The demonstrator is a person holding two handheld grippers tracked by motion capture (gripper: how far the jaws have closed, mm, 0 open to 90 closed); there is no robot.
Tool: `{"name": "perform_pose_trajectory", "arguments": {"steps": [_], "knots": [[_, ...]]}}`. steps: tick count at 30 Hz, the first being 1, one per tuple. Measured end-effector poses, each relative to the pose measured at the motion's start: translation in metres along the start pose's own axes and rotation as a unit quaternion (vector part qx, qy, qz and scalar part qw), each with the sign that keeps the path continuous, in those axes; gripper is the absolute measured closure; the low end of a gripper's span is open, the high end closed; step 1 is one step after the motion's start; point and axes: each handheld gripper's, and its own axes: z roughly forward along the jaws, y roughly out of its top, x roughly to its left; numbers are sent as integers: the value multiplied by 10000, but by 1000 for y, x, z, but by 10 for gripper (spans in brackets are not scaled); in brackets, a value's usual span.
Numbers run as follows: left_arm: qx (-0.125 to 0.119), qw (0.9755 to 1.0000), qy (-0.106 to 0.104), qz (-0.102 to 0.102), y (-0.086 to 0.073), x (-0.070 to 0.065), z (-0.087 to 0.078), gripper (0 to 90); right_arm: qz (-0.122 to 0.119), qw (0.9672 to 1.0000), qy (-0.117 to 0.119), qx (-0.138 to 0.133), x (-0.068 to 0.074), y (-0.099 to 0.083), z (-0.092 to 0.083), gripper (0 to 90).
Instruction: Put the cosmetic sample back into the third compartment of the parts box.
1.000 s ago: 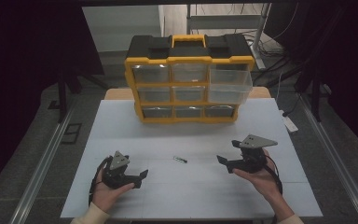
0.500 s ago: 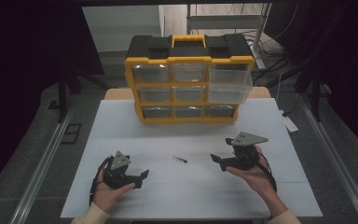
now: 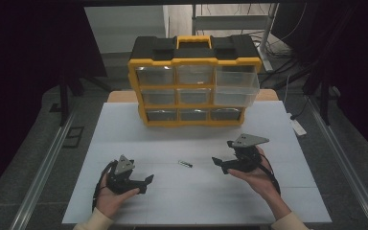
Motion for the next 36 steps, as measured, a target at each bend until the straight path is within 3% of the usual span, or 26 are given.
{"name": "perform_pose_trajectory", "arguments": {"steps": [17, 36], "knots": [[5, 10000, -11, 15, 0, 0, 0, 72, -33, 9999, 78, 141, 1, 6, 15, 171], [14, 10000, -29, 28, 0, -1, 0, 73, -221, 9985, 332, 366, 12, 14, 41, 175]]}}
